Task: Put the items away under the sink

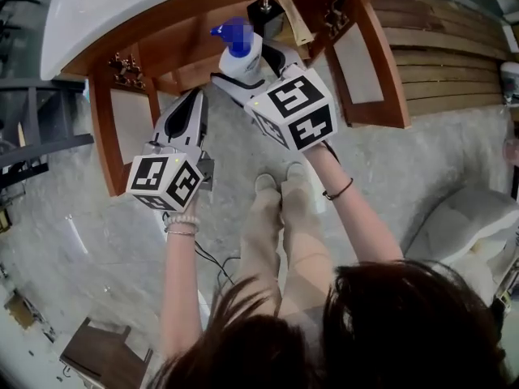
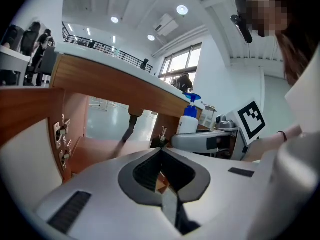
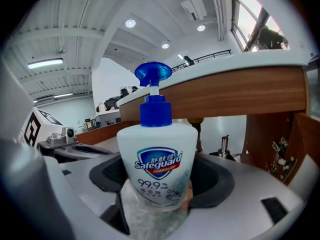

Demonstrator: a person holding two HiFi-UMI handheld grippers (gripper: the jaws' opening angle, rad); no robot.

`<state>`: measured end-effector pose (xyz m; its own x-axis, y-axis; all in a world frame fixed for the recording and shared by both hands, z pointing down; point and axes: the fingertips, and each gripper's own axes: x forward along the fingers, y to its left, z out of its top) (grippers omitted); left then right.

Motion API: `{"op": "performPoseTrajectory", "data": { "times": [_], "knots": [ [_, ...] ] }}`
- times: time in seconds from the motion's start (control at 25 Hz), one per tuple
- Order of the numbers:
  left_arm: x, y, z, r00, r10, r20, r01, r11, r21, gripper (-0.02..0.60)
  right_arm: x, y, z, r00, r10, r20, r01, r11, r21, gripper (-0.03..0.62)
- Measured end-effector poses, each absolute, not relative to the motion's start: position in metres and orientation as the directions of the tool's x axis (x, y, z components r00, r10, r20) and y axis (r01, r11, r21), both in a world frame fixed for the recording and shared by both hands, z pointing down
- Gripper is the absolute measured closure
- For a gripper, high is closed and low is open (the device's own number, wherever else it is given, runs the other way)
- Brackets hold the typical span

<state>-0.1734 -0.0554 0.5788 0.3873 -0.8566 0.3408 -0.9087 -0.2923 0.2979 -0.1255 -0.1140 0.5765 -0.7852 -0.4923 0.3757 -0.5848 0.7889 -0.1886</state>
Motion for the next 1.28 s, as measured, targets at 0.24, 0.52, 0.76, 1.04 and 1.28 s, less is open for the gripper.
{"op": "performPoseTrajectory", "data": {
  "times": [0.24,0.52,0.76,1.04,1.28],
  "knots": [
    [-0.180,-0.074,0.614,0.368,-0.873,0.320,-0.917,-0.285,0.278,0.581,-0.140,-0.134,0.617,-0.795,-0.481,0.368,-0.565,0.809,-0.164,0.227],
    [-0.195,-0.094,0.641,0.341,-0.894,0.292,-0.930,-0.276,0.244,0.581,-0.158,-0.158,0.649,-0.801,-0.489,0.347,-0.562,0.814,-0.149,0.227],
    [-0.210,-0.109,0.658,0.314,-0.914,0.258,-0.940,-0.260,0.222,0.581,-0.176,-0.177,0.669,-0.808,-0.491,0.325,-0.552,0.824,-0.127,0.227],
    [-0.229,-0.121,0.678,0.280,-0.928,0.244,-0.951,-0.233,0.205,0.581,-0.197,-0.197,0.690,-0.802,-0.510,0.311,-0.556,0.828,-0.076,0.227],
    [-0.244,-0.132,0.690,0.257,-0.936,0.241,-0.957,-0.212,0.197,0.581,-0.208,-0.213,0.708,-0.789,-0.526,0.318,-0.566,0.823,-0.043,0.227]
  ]
}}
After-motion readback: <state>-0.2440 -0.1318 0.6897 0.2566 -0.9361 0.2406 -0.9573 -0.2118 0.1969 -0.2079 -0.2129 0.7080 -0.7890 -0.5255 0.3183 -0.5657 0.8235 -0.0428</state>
